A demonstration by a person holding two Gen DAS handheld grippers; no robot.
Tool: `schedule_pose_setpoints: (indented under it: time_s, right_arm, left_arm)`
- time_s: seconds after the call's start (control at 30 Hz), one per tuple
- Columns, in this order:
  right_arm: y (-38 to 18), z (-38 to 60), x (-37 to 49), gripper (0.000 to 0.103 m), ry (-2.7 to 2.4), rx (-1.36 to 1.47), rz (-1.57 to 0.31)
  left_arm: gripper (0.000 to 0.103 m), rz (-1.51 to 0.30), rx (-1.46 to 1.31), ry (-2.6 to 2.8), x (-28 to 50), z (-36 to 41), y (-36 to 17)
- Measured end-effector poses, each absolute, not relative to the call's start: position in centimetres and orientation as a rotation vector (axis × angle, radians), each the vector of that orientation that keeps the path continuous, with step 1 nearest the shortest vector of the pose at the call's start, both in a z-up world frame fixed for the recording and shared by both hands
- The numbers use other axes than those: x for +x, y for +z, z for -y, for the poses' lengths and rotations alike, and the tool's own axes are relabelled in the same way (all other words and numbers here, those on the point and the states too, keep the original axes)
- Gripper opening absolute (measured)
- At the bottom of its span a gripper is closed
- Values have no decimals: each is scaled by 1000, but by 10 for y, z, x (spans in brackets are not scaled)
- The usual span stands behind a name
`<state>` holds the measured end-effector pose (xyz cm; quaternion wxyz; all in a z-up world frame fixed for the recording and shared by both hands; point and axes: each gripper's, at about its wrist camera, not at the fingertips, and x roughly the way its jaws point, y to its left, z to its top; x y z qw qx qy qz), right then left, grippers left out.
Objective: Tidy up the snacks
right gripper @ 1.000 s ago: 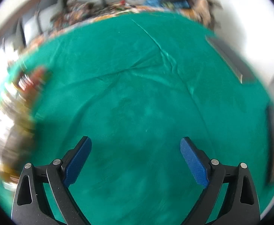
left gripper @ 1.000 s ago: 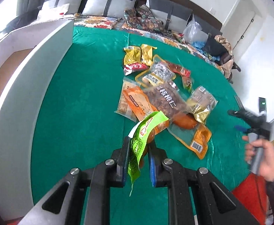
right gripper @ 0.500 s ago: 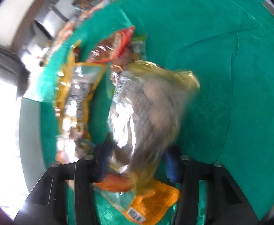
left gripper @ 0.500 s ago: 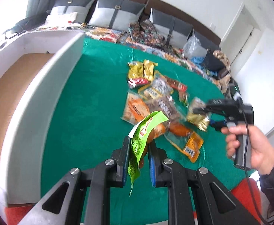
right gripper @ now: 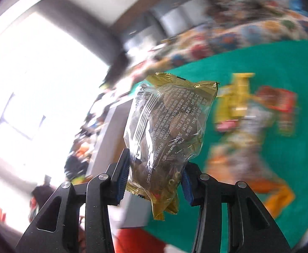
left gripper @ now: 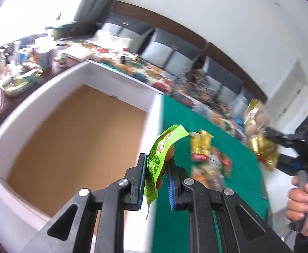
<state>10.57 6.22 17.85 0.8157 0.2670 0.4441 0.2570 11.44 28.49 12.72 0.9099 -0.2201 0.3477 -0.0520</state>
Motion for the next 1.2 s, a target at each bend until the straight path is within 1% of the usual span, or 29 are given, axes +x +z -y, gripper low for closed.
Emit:
schedule_pose_setpoints:
  time_s: [0.07,0.13,0.17,0.2,0.23,0.27,0.37,0.47,0.5,0.57,0.63,0.7,0.87,0.93,1.07,1.2]
  right_arm:
    - [185,-128,113,46,661,549,-962]
    - [182,-173,116,47,702,519,-976]
    - [177,-204,121,54,721,488,-998]
    - [172,-219,124,71,724,473,-1020]
    - [161,-232,127,80,716,459,-1047]
    - [156,-236,127,87,712,460,-1059]
    - [144,-217,121,86,683,463,-1064]
    - [145,-150,121,86,579,415,-1005]
    - [152,-123,133,86,531,397,-983]
    - [142,-76,136,86,394,322,-936]
    - [120,-36,146,86,273,244,-904]
    - [93,25,133,86,114,156,-885]
    - [32,154,100,86,-183,46,-918]
    - [19,185,93,86,-262,24,-928]
    - [-9,252,94,86,-394,47,-948]
    - [-28,274,109,86,-422,60,-974]
  left_arm:
    - [18,-757,-392,-27,120,-312,128]
    - [33,-824,-352,62,127,-336,117]
    - [64,-852,-349,96,127,-346,110]
    - [89,-876,-352,132,127,-355,101]
    - [90,-882,-352,157,125,-360,92]
    - [90,-885,-348,169,122,-363,86]
    - [91,-860,-342,186,109,-360,75]
    - [91,-829,-349,162,102,-343,72]
    - [91,-823,-348,152,103,-338,72]
    - [91,-807,-359,90,112,-313,75]
    - [91,-783,-357,12,119,-287,80]
    - [91,-763,-316,-21,130,-258,83]
    - [92,-773,-203,-16,164,-201,73]
    - [92,-784,-133,27,173,-185,66]
    - [92,-770,-55,139,178,-177,61]
    - [92,-855,-82,122,179,-187,44]
